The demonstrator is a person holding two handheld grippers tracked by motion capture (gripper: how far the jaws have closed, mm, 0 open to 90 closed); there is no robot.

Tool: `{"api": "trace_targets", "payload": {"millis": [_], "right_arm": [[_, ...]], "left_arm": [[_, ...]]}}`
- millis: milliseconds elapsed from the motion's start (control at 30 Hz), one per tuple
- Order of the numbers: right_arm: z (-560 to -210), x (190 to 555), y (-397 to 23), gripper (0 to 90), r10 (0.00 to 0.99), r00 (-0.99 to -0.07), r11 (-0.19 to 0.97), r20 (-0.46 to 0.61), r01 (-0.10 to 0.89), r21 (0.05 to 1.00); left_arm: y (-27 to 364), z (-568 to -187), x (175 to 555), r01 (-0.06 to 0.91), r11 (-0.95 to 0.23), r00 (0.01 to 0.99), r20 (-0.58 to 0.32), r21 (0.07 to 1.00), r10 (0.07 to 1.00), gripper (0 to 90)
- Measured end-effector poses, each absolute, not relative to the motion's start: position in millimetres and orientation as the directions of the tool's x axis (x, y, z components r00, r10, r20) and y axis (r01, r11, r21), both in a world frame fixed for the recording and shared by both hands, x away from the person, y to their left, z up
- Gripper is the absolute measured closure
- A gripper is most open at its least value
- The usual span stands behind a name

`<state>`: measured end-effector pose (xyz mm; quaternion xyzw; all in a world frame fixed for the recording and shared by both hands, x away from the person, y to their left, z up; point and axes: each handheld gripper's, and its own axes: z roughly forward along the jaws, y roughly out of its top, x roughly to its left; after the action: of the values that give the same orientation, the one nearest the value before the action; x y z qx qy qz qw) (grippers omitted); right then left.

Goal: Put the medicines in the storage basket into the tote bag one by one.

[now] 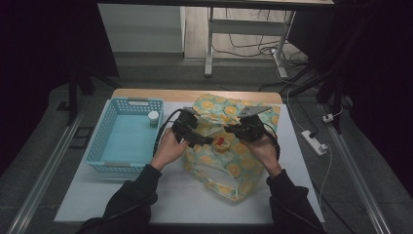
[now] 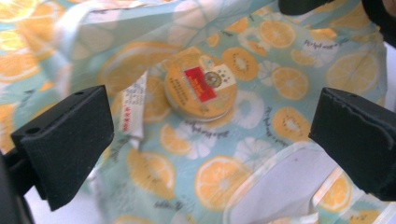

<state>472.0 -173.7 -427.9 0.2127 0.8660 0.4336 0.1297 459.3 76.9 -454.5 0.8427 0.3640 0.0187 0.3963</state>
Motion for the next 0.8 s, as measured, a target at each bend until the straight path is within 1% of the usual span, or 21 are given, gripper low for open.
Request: {"api": "trace_targets", "payload": {"millis": [233, 467, 600, 800], "right_arm": [[-428, 472, -174, 89.4, 0.481, -0.876, 0.532, -0.038, 0.258, 0.806], [-428, 472, -174, 89.4, 0.478, -0.878, 0.537, -0.040, 0.256, 0.804], [-428, 472, -174, 89.4, 0.481, -0.876, 0.536, -0.040, 0.257, 0.804], [-428, 473, -175, 89.4, 0.484, -0.874, 0.534, -0.039, 0.259, 0.805]], "left_arm": [[100, -445, 457, 0.584, -0.391, 0.730, -0.250, 0.712, 0.636, 0.0], [129, -440, 455, 0.586, -0.367, 0.707, -0.235, 0.722, 0.667, 0.0], [146, -441, 454, 0.563, -0.385, 0.712, -0.192, 0.732, 0.676, 0.0], [177, -443, 451, 0.582, -0.369, 0.660, -0.157, 0.725, 0.735, 0.0]]}}
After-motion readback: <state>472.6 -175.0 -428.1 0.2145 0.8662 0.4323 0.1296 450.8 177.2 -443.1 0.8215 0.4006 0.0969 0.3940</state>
